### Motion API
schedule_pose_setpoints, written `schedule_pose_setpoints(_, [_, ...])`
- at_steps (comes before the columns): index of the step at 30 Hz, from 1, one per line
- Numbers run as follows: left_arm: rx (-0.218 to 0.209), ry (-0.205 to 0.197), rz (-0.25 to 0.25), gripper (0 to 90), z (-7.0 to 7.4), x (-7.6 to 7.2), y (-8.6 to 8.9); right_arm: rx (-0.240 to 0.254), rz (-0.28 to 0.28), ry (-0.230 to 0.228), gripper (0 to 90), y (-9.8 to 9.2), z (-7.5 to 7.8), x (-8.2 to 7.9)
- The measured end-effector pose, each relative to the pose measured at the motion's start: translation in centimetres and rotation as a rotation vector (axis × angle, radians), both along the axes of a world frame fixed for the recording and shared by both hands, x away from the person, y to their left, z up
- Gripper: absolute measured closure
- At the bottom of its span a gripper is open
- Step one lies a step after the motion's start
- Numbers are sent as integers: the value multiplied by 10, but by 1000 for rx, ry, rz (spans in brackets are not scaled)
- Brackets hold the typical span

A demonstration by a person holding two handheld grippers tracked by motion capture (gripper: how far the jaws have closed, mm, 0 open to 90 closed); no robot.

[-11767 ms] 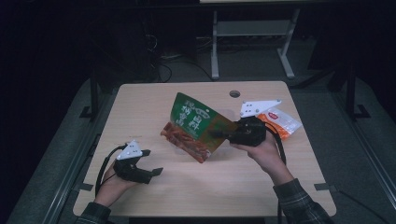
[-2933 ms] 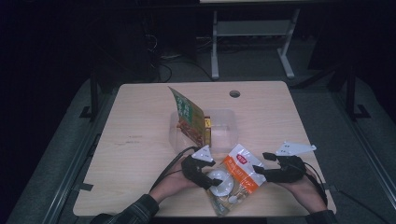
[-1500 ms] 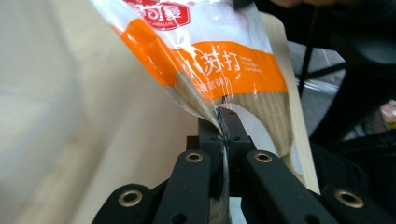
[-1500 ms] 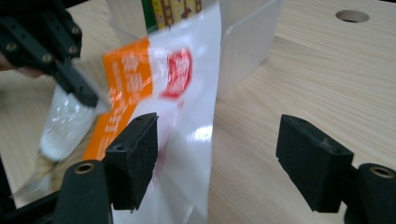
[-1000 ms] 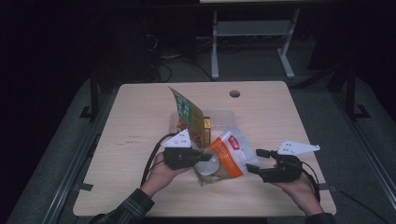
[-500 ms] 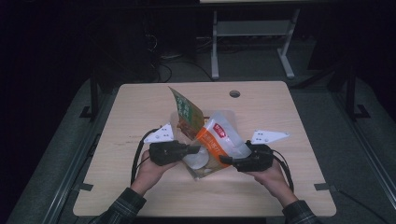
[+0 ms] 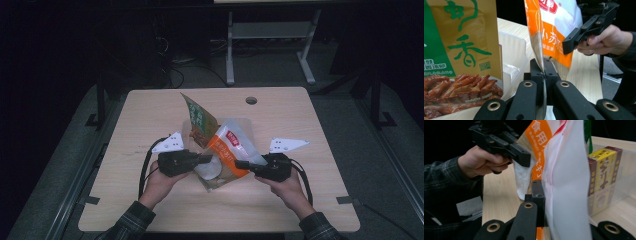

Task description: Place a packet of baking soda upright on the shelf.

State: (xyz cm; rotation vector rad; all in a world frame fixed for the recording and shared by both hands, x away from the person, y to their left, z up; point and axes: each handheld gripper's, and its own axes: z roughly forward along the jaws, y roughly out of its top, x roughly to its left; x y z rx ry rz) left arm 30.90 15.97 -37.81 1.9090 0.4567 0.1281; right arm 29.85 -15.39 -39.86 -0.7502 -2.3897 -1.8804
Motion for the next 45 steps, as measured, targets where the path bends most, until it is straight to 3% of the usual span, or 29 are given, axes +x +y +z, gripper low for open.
schedule_pose_setpoints(4, [12,10,-10,893,-4,0,-3,1,21,0,900,-2,3,-2])
schedule_pose_setpoints(8, [18,21,-34,884,-6,-1,-8,33,57,1,900,-4,9,-6])
schedule_pose_setpoints(13, [68,24,-64,868,-11,-4,-23,62,114,10,900,-5,11,-14])
schedule_pose_setpoints(17, [87,21,-81,857,-14,-7,-32,68,119,11,900,-8,12,-16])
schedule_pose_setpoints(20, [96,8,-73,790,-15,-8,-34,60,115,2,900,-13,14,-19])
schedule_pose_setpoints(28, [94,27,-72,567,-16,-8,-35,40,88,-4,900,-26,15,-26])
schedule_pose_setpoints(35, [109,39,-76,450,-16,-9,-24,34,38,-18,900,-45,20,-28])
schedule_pose_setpoints(45, [201,57,-22,370,-28,-19,16,-11,-10,-78,900,-58,36,-21])
